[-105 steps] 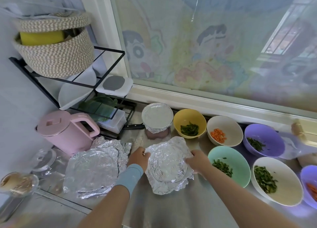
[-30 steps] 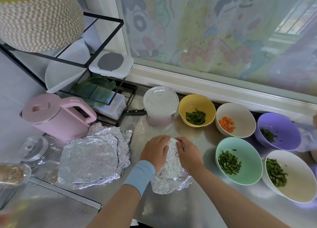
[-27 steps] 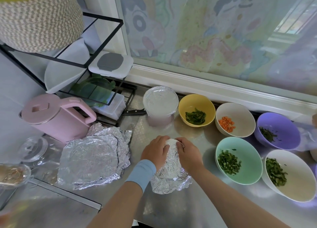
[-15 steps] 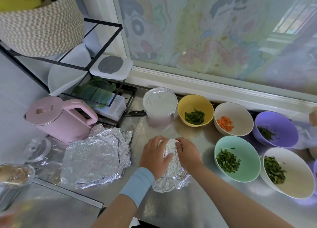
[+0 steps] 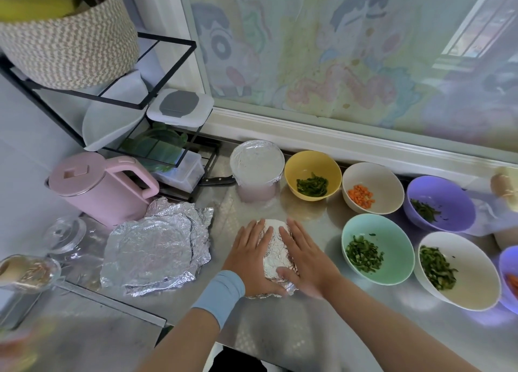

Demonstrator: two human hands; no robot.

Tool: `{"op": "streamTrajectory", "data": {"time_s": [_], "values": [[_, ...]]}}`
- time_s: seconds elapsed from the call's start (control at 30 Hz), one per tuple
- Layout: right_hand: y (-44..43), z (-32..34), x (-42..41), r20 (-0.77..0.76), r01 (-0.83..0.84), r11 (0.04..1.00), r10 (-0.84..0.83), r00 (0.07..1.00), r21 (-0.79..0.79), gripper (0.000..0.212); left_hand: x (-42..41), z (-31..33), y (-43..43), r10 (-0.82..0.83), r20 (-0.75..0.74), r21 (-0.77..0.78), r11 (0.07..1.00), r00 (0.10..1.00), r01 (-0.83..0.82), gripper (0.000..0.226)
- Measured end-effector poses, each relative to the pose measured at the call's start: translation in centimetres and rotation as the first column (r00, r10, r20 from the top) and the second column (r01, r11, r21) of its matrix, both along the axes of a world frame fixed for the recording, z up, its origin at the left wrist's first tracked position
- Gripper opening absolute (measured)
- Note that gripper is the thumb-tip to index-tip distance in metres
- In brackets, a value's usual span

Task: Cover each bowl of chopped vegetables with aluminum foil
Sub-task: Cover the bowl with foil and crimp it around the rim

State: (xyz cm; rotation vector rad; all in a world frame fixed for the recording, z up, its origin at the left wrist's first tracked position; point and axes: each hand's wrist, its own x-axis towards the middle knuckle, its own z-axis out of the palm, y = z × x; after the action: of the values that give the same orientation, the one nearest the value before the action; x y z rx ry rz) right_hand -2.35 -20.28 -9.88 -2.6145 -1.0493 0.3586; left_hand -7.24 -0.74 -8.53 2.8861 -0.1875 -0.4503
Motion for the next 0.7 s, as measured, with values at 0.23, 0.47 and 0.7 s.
{"op": "streamTrajectory", "data": {"time_s": [0.23, 0.47, 0.7], "values": [[-1.1, 0.3, 0.6, 0.033, -0.147, 0.984, 0.151, 0.988, -0.098, 0.109, -1.0, 0.4, 0.0, -0.083, 0.006, 0.102, 0.991, 0.997, 0.082, 0.141], [-0.5, 1.1, 1.0, 0.173, -0.125, 0.987, 0.141, 0.975, -0.097, 0.101, -1.6, 0.0, -0.9, 0.059, 0.002, 0.103, 0.993, 0.998, -0.059, 0.133], [0.8, 1.4, -2.0, -0.276, 0.635, 0.743, -0.578, 0.768, 0.211, 0.064, -1.0, 1.3, -3.8, 0.477, -0.149, -0.117, 0.862, 0.867, -0.494, 0.127]]}}
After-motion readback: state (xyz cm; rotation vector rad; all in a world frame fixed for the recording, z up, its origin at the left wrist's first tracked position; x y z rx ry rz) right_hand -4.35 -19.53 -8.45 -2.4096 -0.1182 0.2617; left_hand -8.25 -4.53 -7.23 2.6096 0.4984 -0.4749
